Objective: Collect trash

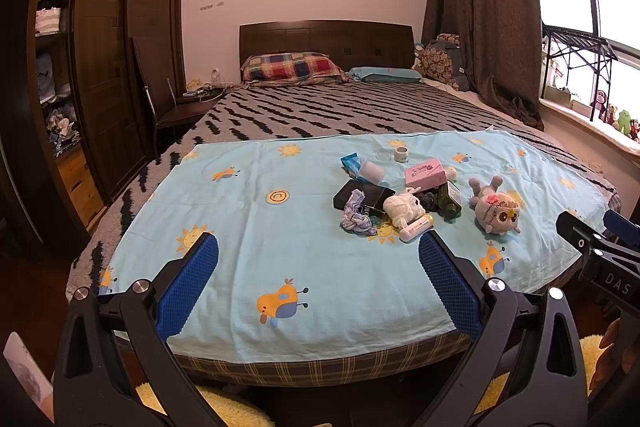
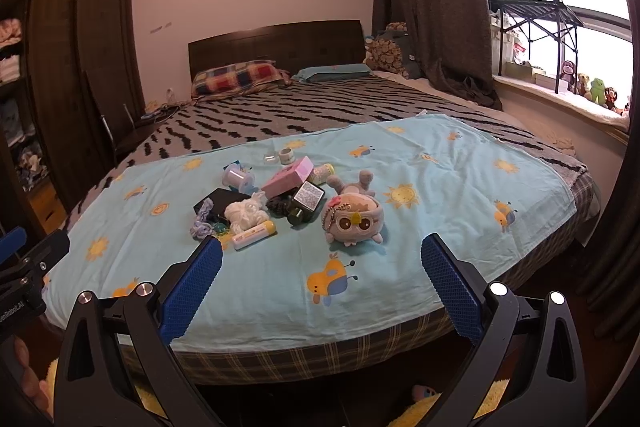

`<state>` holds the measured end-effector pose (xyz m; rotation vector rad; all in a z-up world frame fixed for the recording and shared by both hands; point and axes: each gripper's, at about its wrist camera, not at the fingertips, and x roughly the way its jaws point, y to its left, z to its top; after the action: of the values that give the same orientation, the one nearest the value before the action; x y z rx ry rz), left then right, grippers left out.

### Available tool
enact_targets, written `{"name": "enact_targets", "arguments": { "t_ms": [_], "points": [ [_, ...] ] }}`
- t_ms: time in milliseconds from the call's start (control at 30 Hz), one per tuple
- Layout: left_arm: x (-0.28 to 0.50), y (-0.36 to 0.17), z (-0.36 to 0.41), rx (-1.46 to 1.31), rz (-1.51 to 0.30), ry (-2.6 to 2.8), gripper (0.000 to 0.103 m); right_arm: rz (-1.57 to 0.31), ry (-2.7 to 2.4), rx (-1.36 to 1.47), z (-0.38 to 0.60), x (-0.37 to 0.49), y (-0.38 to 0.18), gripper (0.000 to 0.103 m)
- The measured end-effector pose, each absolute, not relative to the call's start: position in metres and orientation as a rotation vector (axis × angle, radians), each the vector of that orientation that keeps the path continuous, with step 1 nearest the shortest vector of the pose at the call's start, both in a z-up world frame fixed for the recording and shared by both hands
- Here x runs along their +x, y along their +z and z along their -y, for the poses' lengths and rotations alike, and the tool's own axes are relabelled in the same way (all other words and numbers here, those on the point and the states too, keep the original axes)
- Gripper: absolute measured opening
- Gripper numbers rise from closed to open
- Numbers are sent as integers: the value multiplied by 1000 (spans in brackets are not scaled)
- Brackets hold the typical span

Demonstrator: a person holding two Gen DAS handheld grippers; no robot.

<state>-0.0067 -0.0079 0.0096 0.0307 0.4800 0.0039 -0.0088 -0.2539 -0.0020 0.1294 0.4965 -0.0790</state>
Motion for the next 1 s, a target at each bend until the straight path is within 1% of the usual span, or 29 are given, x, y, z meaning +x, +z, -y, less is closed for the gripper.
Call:
{"name": "enact_targets", "arguments": {
  "t_ms": [1000],
  "points": [
    [-10,13,-1,13,-470,4,95,-482,-71,135,250,-14,1,100]
  ]
}}
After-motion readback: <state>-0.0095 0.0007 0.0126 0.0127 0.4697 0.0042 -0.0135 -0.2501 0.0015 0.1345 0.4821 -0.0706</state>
